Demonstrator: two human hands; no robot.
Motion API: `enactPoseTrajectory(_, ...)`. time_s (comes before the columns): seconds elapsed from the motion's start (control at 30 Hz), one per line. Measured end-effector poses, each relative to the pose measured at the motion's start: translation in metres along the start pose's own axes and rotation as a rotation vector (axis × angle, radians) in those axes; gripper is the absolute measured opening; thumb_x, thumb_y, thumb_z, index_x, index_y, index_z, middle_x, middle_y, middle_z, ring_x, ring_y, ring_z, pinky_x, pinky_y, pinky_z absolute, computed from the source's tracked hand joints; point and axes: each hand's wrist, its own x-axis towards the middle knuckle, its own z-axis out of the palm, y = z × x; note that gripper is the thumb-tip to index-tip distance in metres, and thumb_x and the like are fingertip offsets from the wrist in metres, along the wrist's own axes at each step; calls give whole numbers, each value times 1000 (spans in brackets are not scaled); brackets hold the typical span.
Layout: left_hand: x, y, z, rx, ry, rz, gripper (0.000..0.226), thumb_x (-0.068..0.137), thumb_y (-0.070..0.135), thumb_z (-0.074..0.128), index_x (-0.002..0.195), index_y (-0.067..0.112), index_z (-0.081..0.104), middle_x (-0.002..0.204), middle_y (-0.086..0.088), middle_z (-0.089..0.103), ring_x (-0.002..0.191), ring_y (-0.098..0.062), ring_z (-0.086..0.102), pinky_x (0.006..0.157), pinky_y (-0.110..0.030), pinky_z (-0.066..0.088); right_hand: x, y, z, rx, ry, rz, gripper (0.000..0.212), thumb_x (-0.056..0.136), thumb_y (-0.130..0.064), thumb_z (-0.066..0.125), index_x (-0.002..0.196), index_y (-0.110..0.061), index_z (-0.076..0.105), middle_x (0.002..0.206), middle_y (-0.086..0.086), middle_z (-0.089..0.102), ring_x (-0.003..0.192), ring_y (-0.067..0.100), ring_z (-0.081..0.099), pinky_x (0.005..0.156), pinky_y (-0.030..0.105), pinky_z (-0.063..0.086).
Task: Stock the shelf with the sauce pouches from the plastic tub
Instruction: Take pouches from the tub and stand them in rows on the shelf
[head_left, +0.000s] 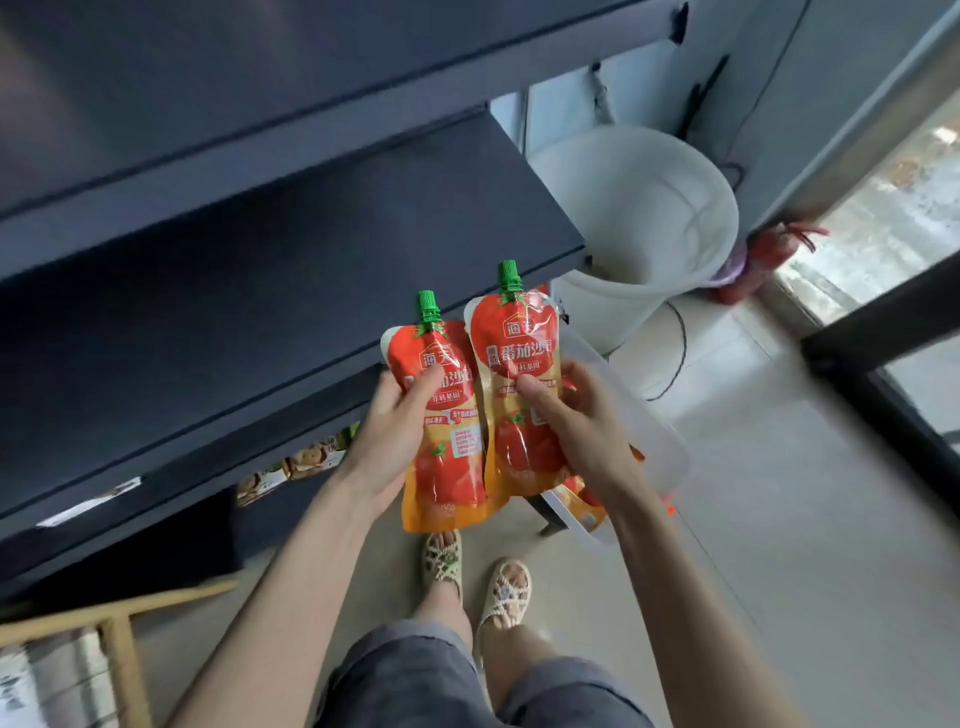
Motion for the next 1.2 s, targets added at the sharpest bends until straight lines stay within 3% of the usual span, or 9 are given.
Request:
enactPoseTrajectory(0.13, -52, 47, -52, -29, 40, 127, 38, 86, 16, 62, 122, 16, 50, 113, -3, 66, 104, -19, 64, 88, -39, 51, -11, -59, 55, -43, -167, -133, 10, 88, -28, 60, 98, -25, 61, 87, -10, 73, 81, 9, 71, 62, 17, 54)
enactPoseTrajectory(0.33, -95, 110, -122, -80, 223, 391, 38, 70, 27, 72, 104, 11, 64, 101, -6, 73, 94, -22, 69, 85, -41, 53, -8, -128, 140, -64, -260, -322, 12, 87, -24, 63, 96, -16, 65, 87, -2, 74, 83, 17, 72, 70, 27, 58)
enactPoseTrajectory(0.5, -106, 158, -196, -123, 334, 544, 26, 74, 25, 72, 93, 8, 68, 93, -6, 74, 89, -23, 71, 83, -43, 53, -3, -170, 228, -9, -339, -414, 15, 89, -20, 61, 100, -10, 65, 89, 3, 75, 82, 20, 72, 69, 31, 58)
enactPoseTrajectory(0.6, -103, 187, -239, -67, 369, 612, 28, 76, 29, 71, 91, 6, 66, 96, -7, 73, 91, -23, 70, 86, -45, 54, 4, -190, 278, 19, -350, -467, 11, 89, -19, 62, 97, -12, 65, 88, 1, 75, 81, 19, 72, 66, 28, 58)
enactPoseTrajectory(0.77, -77, 233, -290, 71, 424, 716, 33, 84, 28, 66, 62, 14, 47, 94, -11, 69, 91, -22, 67, 82, -43, 55, 29, -209, 337, 63, -295, -536, 12, 89, -17, 61, 99, -11, 65, 87, 0, 75, 80, 17, 72, 62, 24, 56)
enactPoseTrajectory(0.9, -48, 261, -306, 104, 393, 742, 15, 86, 25, 65, 78, 13, 60, 91, 1, 69, 87, -12, 65, 69, -26, 52, 52, -216, 355, 71, -228, -554, 13, 90, -16, 61, 101, -11, 64, 89, 1, 74, 81, 16, 72, 62, 24, 56)
enactPoseTrajectory(0.97, -29, 273, -309, 122, 388, 756, 9, 86, 23, 65, 90, 16, 63, 96, 2, 69, 92, -12, 65, 73, -28, 54, 66, -216, 358, 63, -186, -547, 16, 90, -17, 61, 104, -10, 64, 94, 4, 74, 85, 19, 72, 68, 29, 57)
enactPoseTrajectory(1.07, 0, 286, -309, 139, 419, 782, 22, 87, 19, 64, 108, 15, 61, 106, 2, 66, 101, -14, 61, 85, -33, 52, 86, -217, 358, 41, -144, -544, 17, 90, -18, 61, 106, -11, 64, 99, 7, 73, 90, 21, 71, 76, 36, 57)
enactPoseTrajectory(1.2, 28, 296, -307, 109, 432, 783, 27, 91, 17, 59, 117, 14, 56, 108, 5, 61, 104, -12, 57, 83, -27, 46, 107, -219, 358, 33, -124, -551, 18, 91, -19, 60, 107, -13, 63, 102, 8, 72, 93, 22, 70, 81, 40, 57)
